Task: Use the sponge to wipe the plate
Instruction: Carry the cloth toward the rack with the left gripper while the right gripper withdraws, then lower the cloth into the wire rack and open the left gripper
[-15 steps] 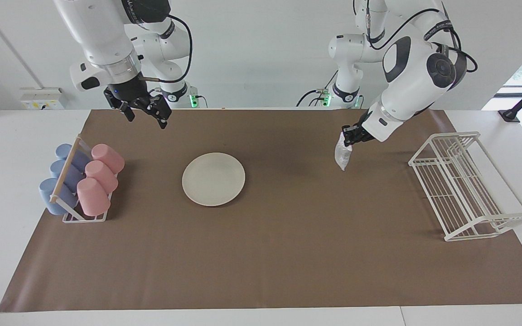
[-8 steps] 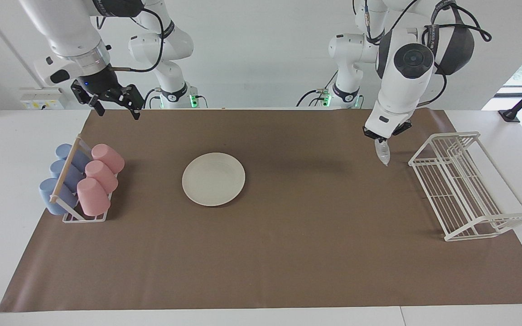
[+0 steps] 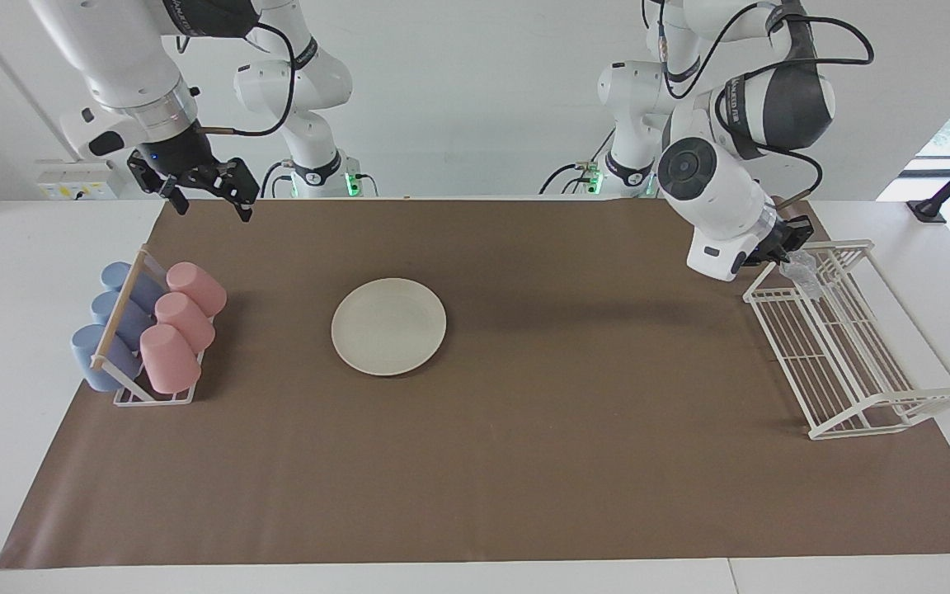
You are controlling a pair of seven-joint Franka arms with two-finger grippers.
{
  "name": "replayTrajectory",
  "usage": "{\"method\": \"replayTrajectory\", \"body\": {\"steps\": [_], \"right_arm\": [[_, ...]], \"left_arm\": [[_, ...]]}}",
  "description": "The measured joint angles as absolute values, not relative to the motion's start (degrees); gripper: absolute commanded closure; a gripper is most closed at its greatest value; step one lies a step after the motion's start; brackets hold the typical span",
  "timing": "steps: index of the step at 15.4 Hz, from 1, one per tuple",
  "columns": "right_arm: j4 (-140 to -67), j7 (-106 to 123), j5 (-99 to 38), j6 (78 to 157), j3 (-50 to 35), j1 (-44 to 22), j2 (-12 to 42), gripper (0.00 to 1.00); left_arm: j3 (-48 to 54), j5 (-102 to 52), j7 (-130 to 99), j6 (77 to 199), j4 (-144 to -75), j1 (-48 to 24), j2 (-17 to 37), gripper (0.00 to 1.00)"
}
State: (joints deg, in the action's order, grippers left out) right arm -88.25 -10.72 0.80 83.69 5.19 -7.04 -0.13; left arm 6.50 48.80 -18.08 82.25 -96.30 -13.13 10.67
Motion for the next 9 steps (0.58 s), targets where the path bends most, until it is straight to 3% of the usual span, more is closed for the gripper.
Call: {"method": "replayTrajectory", "body": {"steps": [6, 9], "right_arm": [[-88.6, -10.7, 0.8, 83.7, 5.0, -7.1, -0.1, 0.00], [-88.6, -7.1, 0.9, 83.7, 5.5, -6.7, -0.1, 0.00]], "left_arm": [[5.5, 62.0, -18.9, 83.8, -93.8, -12.0, 19.4, 1.00], [5.4, 62.9, -21.4, 86.1, -93.4, -9.9, 21.2, 1.00]]}}
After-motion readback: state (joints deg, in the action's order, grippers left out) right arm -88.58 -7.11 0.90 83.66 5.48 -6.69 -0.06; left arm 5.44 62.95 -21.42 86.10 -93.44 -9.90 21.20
